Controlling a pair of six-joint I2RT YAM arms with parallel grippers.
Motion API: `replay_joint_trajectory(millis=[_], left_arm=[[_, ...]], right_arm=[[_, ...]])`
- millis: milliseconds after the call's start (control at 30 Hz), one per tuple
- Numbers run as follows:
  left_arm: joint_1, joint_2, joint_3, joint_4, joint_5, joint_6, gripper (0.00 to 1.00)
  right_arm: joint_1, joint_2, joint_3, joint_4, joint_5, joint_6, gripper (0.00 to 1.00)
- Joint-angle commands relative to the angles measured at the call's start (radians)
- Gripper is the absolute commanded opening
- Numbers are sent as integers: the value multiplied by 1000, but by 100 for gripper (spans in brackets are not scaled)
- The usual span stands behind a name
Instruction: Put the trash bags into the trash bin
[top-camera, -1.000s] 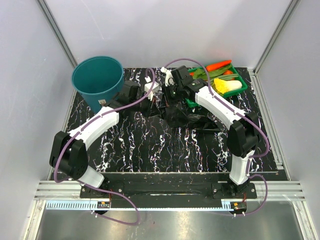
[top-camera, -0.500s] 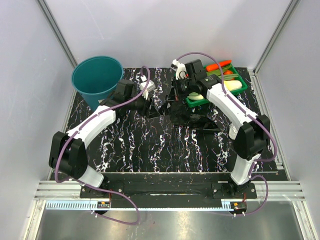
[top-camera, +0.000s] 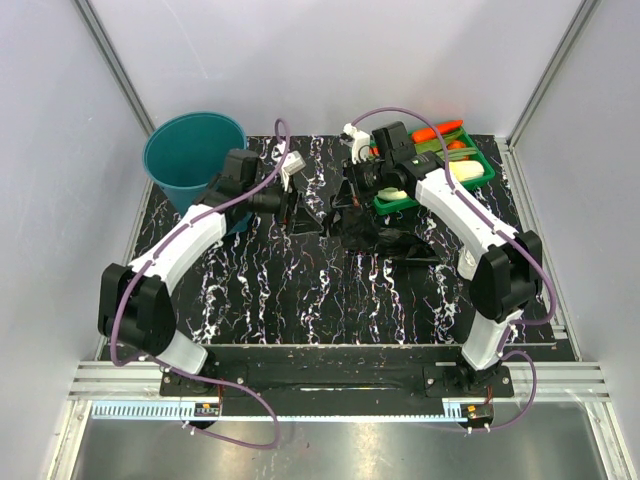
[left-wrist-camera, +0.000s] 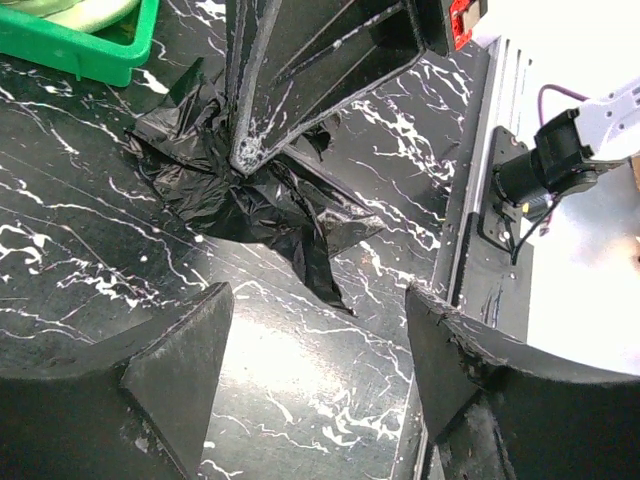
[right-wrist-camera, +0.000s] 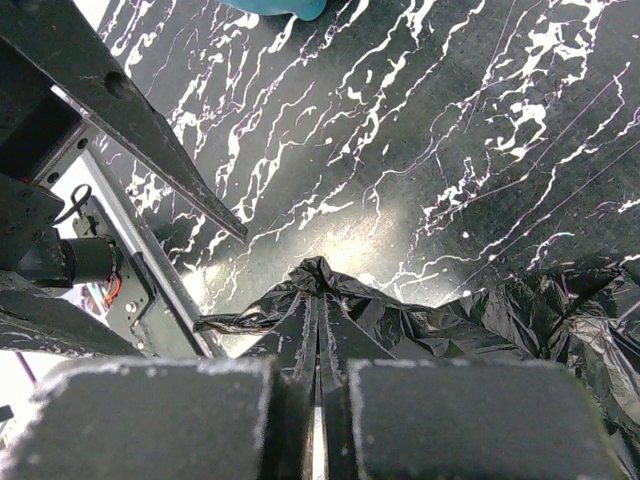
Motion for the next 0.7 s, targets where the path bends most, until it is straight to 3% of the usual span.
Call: replay_joint_trajectory(millis=[0, 100, 167, 233, 300, 533, 667], left_arm=[[-6, 38, 59, 32, 65, -11, 73], [-27, 58, 69, 33, 33, -9, 67], [-40, 74, 73, 47, 23, -8, 56], [-44, 98, 77, 63, 23, -14, 21], [-44, 124, 80, 79, 29, -26, 0], [-55, 74, 24, 96, 22, 0, 0], [-60, 25, -7, 28, 0, 78, 0]], right_arm=[[-7, -52, 11, 16, -29, -9, 0], [-6, -49, 17, 15, -28, -4, 0], [-6, -49, 18, 15, -31, -3, 0], [-6, -53, 18, 16, -19, 0, 0], [-6, -59, 20, 16, -14, -4, 0], [-30, -88, 14, 16, 102, 2, 0], [-59, -96, 26, 16, 147, 9, 0]])
